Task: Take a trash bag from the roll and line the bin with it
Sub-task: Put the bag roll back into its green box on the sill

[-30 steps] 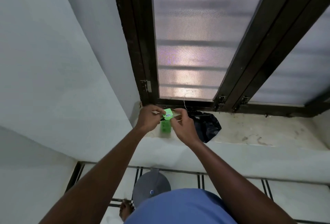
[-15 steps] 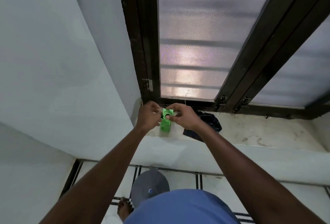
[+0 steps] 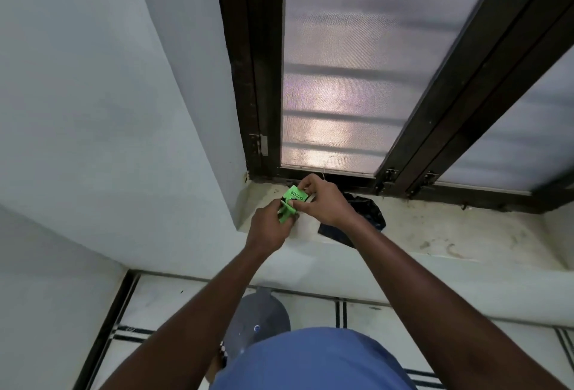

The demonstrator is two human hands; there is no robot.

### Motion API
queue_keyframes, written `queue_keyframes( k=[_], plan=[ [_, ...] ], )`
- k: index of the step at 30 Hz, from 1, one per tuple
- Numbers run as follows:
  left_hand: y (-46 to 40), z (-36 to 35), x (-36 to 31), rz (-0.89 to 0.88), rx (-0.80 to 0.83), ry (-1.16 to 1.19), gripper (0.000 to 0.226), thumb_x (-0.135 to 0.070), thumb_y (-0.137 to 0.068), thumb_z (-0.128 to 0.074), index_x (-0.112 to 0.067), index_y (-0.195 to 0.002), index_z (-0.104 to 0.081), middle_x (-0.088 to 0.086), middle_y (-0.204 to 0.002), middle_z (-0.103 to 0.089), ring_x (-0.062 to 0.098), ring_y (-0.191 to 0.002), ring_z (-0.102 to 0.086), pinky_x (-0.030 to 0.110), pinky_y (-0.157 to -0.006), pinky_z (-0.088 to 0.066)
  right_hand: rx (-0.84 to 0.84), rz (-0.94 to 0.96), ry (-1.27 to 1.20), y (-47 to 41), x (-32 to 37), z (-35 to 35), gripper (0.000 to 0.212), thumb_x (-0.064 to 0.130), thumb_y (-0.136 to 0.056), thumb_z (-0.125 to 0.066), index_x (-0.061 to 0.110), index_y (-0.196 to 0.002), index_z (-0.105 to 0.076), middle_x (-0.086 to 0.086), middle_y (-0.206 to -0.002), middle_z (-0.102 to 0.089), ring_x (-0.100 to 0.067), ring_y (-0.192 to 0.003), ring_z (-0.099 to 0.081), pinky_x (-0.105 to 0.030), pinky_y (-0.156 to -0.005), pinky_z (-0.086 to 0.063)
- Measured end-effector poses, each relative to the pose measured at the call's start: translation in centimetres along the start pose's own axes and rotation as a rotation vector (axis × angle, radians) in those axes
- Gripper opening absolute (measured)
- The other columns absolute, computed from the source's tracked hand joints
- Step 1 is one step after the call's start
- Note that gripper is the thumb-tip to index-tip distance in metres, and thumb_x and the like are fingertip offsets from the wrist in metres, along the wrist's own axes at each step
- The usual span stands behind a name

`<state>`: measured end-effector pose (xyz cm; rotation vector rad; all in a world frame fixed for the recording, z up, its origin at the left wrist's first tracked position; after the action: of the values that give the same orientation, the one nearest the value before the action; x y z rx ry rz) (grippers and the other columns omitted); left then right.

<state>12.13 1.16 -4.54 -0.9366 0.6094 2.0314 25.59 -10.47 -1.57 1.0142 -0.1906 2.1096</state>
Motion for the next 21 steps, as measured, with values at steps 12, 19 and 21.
queue_keyframes(
  k=[12,19,21],
  plan=[
    [0.2,-0.1,-0.5,-0.098,0.054,-0.169,0.077,-0.038,-0.100,-0.075,-0.021,-0.159,-0.028,0.008,-0.125,-0.077,0.028,-0.098,-0.078,0.037,-0.078,-0.061,0.227,-0.120,0.143,-2.2,1.4,-0.6,0.071,0.039,-0.080,-0.098,0.024,-0.133,-0.053,0.000,-0.112,-0.067,-0.018,-0.089,-0.073,-0.031,-0.063,-0.058],
    [-0.1,-0.5,-0.5,-0.228,0.049,-0.273,0.068,-0.041,-0.109,-0.059,-0.031,-0.165,-0.022,0.006,-0.118,-0.079,0.025,-0.089,-0.077,0.039,-0.074,-0.064,0.154,-0.055,0.279,-2.9,3.0,-1.0,0.051,0.029,-0.083,-0.092,0.020,-0.122,-0.062,-0.004,-0.107,-0.070,-0.021,-0.083,-0.076,-0.037,-0.059,-0.063],
    [-0.2,-0.2,-0.5,-0.228,0.040,-0.277,0.059,-0.038,-0.109,-0.059,-0.026,-0.161,-0.033,0.007,-0.118,-0.079,0.026,-0.092,-0.076,0.037,-0.074,-0.060,0.110,-0.057,0.249,-2.8,2.8,-1.1,0.050,0.035,-0.081,-0.091,0.022,-0.120,-0.064,-0.002,-0.107,-0.072,-0.021,-0.086,-0.075,-0.043,-0.067,-0.067]
  ],
)
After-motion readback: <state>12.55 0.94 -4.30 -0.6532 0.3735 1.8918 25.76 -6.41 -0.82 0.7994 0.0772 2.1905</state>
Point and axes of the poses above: each hand's wrist, its own y-axis away from the middle knuckle, its own z-axis out of the back of the hand, x = y × z, the point moved 7 cm from there along -y, towards the middle knuckle
